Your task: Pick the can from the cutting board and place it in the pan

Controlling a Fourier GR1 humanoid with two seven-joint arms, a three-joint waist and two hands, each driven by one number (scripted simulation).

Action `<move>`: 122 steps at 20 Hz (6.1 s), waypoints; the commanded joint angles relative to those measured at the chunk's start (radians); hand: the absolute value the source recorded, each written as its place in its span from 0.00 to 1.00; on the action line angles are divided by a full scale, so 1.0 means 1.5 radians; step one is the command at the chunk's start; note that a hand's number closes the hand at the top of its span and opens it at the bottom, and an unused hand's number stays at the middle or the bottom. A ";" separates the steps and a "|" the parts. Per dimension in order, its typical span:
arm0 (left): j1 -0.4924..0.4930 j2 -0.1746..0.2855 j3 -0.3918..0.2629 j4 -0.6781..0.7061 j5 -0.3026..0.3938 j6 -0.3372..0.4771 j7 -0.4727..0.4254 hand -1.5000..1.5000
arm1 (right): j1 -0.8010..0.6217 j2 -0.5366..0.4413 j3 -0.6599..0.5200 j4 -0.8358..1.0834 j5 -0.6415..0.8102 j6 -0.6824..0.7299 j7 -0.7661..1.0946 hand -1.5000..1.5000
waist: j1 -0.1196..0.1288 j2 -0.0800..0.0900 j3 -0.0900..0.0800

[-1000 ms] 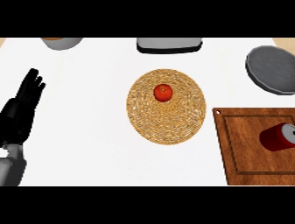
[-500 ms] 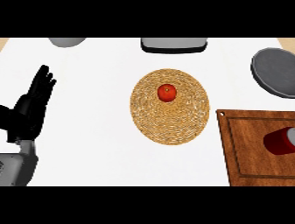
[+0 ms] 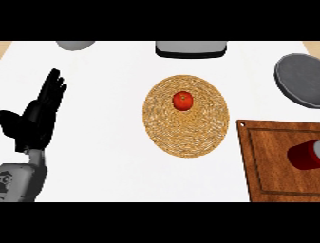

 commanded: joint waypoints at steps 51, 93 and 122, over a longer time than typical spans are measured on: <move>0.001 -0.044 0.061 -0.005 -0.059 -0.059 0.012 0.50 | -0.068 0.266 0.140 -0.173 0.448 0.108 0.197 0.00 | -0.002 -0.001 0.000; 0.010 -0.065 0.093 0.009 -0.071 -0.085 -0.004 0.50 | -0.060 0.649 0.308 -0.215 0.750 0.084 0.370 1.00 | -0.006 -0.006 -0.002; -0.005 -0.073 0.087 0.010 -0.082 -0.084 -0.005 0.50 | -0.288 0.668 -0.127 -0.216 0.465 -0.135 0.433 1.00 | 0.005 0.003 0.001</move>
